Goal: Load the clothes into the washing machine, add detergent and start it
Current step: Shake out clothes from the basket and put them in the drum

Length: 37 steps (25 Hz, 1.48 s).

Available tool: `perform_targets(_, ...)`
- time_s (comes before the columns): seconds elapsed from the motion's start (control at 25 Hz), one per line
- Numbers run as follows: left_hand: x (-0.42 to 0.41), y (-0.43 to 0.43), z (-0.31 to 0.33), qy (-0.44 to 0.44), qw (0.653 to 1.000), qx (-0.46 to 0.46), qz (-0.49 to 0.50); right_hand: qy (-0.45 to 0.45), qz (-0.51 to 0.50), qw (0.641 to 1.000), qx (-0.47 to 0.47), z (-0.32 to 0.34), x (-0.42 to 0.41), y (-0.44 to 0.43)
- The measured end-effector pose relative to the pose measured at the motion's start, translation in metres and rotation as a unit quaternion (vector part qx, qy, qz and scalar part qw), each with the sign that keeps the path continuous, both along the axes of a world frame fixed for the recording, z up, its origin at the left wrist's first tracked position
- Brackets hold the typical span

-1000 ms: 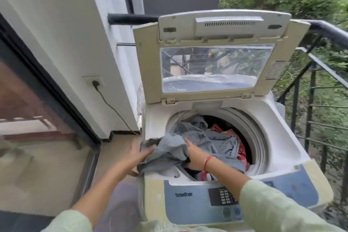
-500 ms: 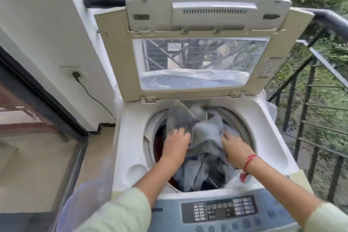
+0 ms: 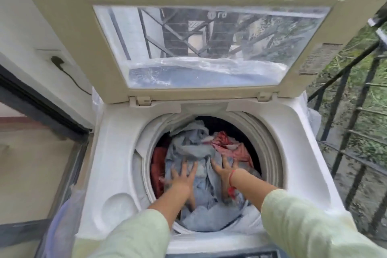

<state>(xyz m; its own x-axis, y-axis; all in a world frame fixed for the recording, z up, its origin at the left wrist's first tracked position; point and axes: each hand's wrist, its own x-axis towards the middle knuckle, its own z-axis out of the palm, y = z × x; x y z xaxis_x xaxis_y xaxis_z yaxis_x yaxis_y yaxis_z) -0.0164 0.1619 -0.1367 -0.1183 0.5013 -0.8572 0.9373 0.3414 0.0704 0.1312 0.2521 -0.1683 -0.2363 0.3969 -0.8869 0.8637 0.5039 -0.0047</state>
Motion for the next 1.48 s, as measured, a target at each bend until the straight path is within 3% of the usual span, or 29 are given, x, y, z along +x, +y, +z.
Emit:
perform_targets(0.2,0.009,-0.001,-0.047,0.048,0.995,-0.090,-0.006,-0.067,0.044,0.997,-0.009,-0.042,-0.001,-0.020)
perform_targets(0.48,0.005,0.021,-0.109,0.124,0.992,0.009,0.022,0.005,-0.008,0.992,0.123,-0.065,-0.010,-0.016)
perform_targets(0.6,0.008,0.032,-0.129,0.156,0.988,0.011,0.012,0.011,-0.007,0.985,0.170,-0.082,-0.020,-0.014)
perform_targets(0.76,0.002,0.037,-0.117,0.128,0.988,-0.078,-0.040,-0.003,-0.002,0.990,0.140,-0.082,-0.020,-0.013)
perform_targets(0.92,-0.019,0.046,-0.067,-0.045,0.991,-0.123,-0.041,-0.018,0.001,0.998,0.052,-0.057,-0.013,-0.011)
perform_targets(1.0,-0.030,0.048,-0.039,-0.105,0.992,-0.073,0.003,-0.014,0.002,1.000,-0.014,-0.034,-0.011,-0.005)
perform_targets(1.08,-0.042,0.049,-0.015,-0.064,0.989,0.113,0.074,0.041,-0.018,0.997,-0.067,0.001,-0.010,0.010)
perform_targets(1.16,-0.049,0.047,0.000,0.000,0.929,0.343,0.140,0.131,-0.011,0.991,0.012,0.035,-0.012,0.019)
perform_targets(1.2,-0.052,0.047,0.001,0.004,0.898,0.420,0.135,0.152,0.023,0.983,0.098,0.047,-0.014,0.018)
perform_targets(1.24,-0.055,0.048,-0.002,-0.010,0.893,0.437,0.107,0.145,0.065,0.976,0.151,0.057,-0.017,0.015)
perform_targets(1.28,-0.054,0.047,-0.005,-0.037,0.915,0.394,0.076,0.128,0.107,0.973,0.159,0.058,-0.021,0.010)
perform_targets(1.36,-0.047,0.039,-0.021,-0.085,0.974,0.207,0.015,0.058,0.158,0.979,0.111,0.044,-0.027,-0.004)
perform_targets(1.48,-0.030,0.023,-0.059,-0.019,0.998,0.021,-0.054,-0.011,0.102,0.991,0.082,0.000,-0.026,-0.013)
